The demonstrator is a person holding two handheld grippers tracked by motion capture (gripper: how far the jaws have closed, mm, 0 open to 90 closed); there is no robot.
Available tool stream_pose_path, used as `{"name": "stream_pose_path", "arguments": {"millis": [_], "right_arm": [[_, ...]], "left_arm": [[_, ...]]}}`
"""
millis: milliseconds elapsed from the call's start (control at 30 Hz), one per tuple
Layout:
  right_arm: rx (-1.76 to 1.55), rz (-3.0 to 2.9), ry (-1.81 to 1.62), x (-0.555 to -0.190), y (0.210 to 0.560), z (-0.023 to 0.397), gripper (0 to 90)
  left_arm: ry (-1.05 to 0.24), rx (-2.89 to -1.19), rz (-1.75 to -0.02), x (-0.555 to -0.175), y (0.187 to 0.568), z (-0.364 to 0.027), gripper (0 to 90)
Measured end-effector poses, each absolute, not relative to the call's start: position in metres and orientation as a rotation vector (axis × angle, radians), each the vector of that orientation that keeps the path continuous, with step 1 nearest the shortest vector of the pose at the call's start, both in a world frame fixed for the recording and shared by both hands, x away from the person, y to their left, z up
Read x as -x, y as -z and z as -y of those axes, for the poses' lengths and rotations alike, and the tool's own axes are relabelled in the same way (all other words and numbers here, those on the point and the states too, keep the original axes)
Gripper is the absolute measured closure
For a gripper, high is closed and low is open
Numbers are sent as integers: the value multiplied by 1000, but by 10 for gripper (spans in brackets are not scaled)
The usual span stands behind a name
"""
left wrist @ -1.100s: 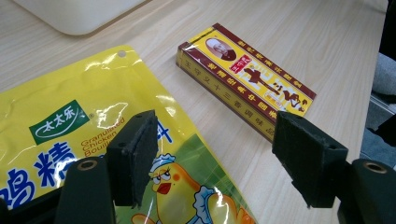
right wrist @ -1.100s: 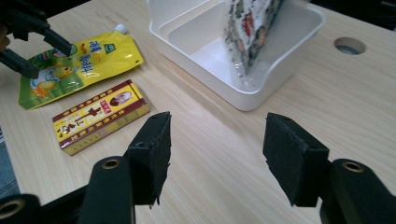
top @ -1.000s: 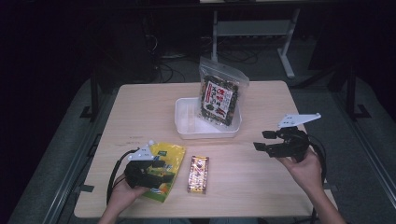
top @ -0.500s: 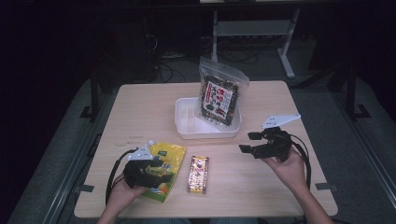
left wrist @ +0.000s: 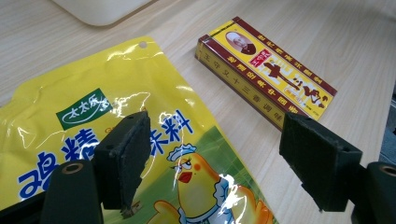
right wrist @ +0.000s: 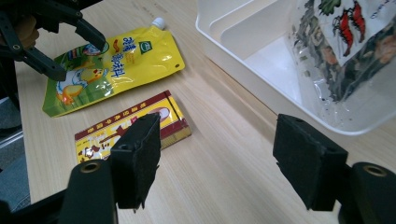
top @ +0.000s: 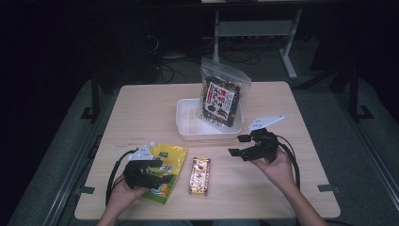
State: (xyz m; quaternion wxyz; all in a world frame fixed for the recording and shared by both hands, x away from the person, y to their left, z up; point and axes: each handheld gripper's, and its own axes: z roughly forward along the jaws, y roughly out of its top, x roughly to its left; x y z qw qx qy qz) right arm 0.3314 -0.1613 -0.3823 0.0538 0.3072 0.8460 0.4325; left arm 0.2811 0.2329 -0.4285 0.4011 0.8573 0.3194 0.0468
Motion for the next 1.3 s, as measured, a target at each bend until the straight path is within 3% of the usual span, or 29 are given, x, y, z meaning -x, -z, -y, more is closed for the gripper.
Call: {"name": "stream_pose_path", "arguments": {"millis": [1300], "right_arm": [[-815, -2725, -1264, -350, 384, 89, 216]], "left_arm": [[-191, -2182, -862, -282, 427, -244, 214]]}}
